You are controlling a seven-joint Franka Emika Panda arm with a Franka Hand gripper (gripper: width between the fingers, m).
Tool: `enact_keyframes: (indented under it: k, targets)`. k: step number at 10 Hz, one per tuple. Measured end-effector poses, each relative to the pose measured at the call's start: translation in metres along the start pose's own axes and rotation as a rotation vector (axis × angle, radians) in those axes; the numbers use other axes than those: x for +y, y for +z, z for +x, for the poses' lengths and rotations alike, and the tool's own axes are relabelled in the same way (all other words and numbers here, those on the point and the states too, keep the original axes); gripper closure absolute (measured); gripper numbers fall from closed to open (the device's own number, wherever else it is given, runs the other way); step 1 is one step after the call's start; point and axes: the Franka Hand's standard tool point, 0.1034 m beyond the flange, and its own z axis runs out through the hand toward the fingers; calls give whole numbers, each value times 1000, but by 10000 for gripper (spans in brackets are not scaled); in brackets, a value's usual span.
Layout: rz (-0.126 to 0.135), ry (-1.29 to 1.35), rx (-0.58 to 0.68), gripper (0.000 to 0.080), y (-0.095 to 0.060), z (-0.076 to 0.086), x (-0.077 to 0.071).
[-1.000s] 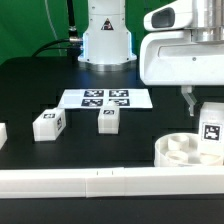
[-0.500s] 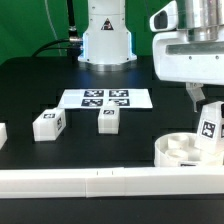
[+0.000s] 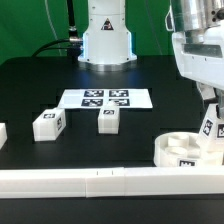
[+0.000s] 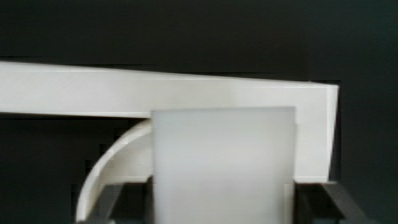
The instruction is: Assemble stool
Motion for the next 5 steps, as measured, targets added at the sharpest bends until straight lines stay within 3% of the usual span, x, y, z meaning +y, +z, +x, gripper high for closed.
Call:
enact_keyframes:
  k: [2, 3, 4, 5]
  targets:
    - [0, 7, -2, 462, 0, -1, 0]
    - [-4, -24, -2, 301, -1, -3, 0]
    - [-1, -69, -8, 199, -6, -9, -4]
    - [4, -90, -11, 199, -9, -13, -5]
